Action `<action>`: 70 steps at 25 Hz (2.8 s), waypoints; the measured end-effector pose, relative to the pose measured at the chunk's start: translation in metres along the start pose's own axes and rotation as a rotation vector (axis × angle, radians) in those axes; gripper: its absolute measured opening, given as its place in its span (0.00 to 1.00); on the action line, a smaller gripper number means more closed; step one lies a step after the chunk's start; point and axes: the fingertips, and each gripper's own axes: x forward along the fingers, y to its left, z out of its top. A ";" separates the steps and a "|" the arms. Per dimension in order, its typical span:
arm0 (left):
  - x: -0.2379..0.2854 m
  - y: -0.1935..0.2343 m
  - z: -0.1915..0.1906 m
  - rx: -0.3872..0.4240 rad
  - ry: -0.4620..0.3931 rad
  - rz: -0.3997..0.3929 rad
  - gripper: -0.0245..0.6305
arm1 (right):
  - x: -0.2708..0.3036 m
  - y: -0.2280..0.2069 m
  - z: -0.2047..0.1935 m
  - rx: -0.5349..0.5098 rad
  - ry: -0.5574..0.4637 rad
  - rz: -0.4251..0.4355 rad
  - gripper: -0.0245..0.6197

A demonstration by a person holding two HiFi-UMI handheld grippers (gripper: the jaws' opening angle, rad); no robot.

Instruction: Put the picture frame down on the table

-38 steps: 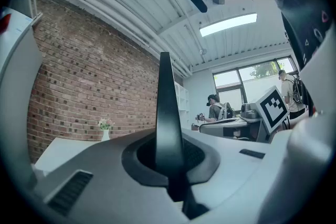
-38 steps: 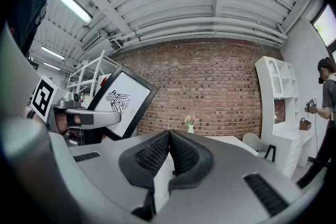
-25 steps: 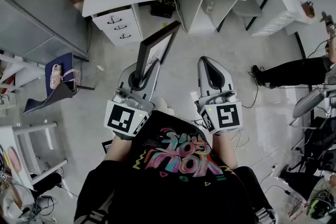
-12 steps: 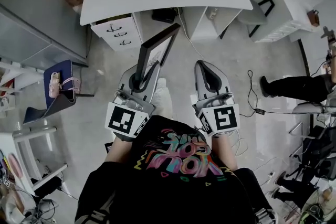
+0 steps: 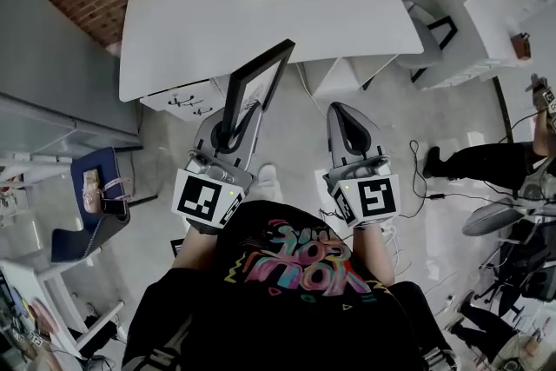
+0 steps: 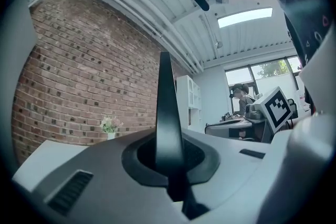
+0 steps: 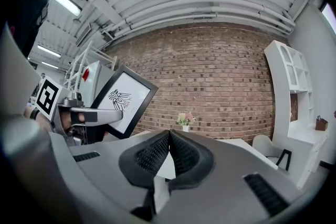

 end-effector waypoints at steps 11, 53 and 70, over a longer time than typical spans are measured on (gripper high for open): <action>0.055 0.055 -0.007 -0.028 0.020 -0.033 0.08 | 0.066 -0.038 -0.003 0.040 0.073 -0.068 0.07; 0.357 0.290 -0.017 -0.038 0.075 0.290 0.08 | 0.469 -0.224 0.031 -0.019 0.038 0.341 0.07; 0.359 0.298 -0.046 -0.120 0.124 0.229 0.08 | 0.477 -0.212 0.013 0.000 0.083 0.324 0.07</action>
